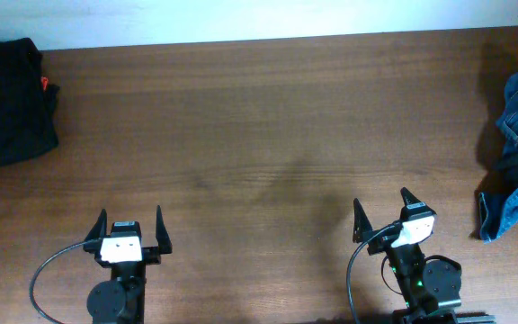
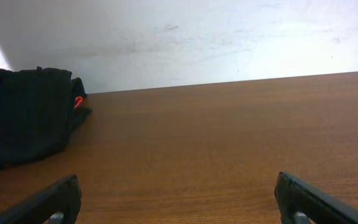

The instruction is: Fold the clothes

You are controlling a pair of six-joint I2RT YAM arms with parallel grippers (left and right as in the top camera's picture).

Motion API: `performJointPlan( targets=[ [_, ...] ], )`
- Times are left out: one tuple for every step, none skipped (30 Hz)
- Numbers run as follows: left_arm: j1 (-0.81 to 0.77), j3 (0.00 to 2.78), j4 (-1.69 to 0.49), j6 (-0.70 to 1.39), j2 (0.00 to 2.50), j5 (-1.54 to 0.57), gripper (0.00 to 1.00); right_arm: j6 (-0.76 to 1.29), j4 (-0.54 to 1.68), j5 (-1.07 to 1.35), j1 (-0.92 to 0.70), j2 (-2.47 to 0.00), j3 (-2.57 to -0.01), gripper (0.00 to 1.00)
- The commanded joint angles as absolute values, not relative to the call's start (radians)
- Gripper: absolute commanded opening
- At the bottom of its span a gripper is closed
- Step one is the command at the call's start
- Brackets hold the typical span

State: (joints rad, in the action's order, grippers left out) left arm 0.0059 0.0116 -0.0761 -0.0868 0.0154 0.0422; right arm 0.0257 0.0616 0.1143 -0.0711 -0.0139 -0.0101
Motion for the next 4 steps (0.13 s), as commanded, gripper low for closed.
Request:
performJointPlan(
  targets=[
    [0.003, 0.009, -0.08, -0.103, 0.005, 0.046, 0.99, 0.027, 0.067, 0.123, -0.078, -0.003, -0.006, 0.99],
    [0.003, 0.009, -0.08, -0.103, 0.005, 0.046, 0.99, 0.027, 0.067, 0.123, -0.078, -0.003, -0.006, 0.99],
    [0.003, 0.009, -0.08, -0.103, 0.005, 0.046, 0.99, 0.027, 0.067, 0.123, -0.078, -0.003, -0.006, 0.99],
    [0.003, 0.009, -0.08, -0.103, 0.005, 0.046, 0.99, 0.027, 0.067, 0.123, -0.078, -0.003, -0.006, 0.99]
  ],
)
